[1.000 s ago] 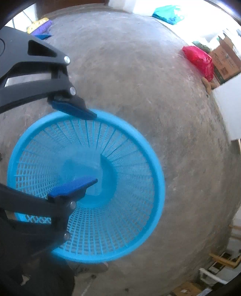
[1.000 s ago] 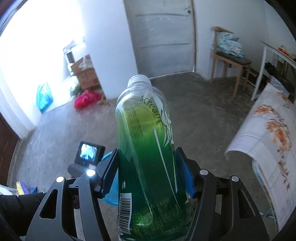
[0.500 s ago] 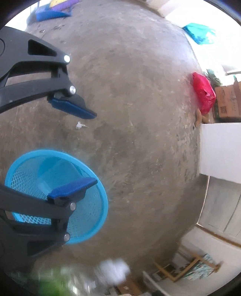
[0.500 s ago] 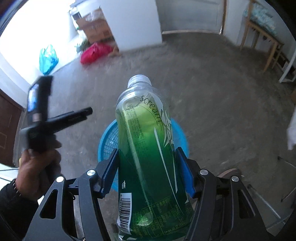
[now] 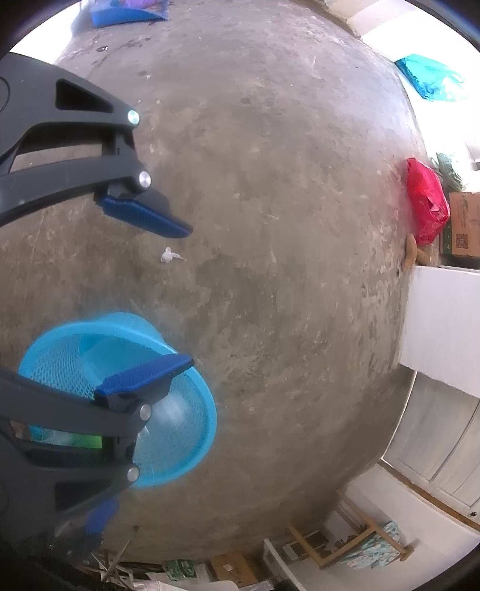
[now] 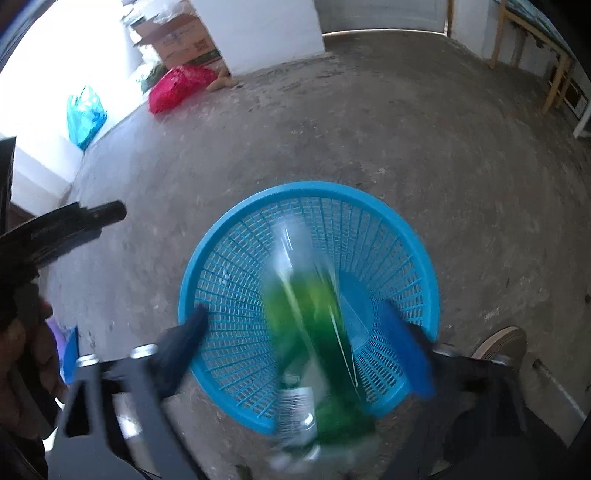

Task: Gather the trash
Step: 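Open the right gripper to drop the green bottle into the basket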

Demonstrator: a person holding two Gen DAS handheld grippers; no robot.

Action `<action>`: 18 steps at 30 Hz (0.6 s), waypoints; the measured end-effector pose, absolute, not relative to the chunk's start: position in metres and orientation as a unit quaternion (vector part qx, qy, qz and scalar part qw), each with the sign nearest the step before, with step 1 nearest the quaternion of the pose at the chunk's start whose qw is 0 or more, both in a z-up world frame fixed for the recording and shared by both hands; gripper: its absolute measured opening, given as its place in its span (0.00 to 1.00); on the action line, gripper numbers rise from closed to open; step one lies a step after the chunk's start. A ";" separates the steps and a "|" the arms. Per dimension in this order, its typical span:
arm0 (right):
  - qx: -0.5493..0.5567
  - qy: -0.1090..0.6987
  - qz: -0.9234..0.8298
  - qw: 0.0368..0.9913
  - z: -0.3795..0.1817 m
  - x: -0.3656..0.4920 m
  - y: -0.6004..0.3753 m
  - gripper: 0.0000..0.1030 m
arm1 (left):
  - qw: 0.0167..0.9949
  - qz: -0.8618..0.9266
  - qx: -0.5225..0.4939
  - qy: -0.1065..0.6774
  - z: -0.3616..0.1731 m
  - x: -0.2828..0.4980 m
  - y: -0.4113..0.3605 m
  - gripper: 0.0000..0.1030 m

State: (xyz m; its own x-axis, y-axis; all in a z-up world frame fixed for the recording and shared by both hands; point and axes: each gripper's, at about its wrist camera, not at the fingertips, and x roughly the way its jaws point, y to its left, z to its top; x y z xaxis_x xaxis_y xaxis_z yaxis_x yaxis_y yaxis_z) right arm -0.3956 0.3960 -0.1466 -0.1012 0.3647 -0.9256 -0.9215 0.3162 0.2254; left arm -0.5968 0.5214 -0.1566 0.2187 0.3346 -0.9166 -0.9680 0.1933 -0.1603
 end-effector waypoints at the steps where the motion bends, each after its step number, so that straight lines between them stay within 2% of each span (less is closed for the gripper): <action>1: -0.262 0.536 0.521 0.611 -0.148 -0.394 0.395 0.94 | 0.668 0.488 -0.403 0.390 -0.155 -0.595 0.521 0.60; 9: -0.236 0.533 0.529 0.617 -0.116 -0.383 0.385 0.94 | 0.697 0.465 -0.388 0.384 -0.130 -0.563 0.508 0.60; 13: -0.224 0.501 0.535 0.642 -0.070 -0.370 0.375 0.94 | 0.729 0.446 -0.371 0.364 -0.098 -0.533 0.497 0.60; 18: -0.147 0.470 0.533 0.688 0.016 -0.311 0.327 0.94 | 0.784 0.405 -0.339 0.327 -0.033 -0.474 0.476 0.61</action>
State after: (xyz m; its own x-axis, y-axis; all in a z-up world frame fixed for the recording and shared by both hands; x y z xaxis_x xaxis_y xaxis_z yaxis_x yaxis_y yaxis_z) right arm -0.3105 0.3274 0.0155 -0.0103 0.5955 -0.8033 -0.8715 0.3886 0.2993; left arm -0.4739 0.4762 -0.0327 0.4582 0.4132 -0.7870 -0.8565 0.4418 -0.2667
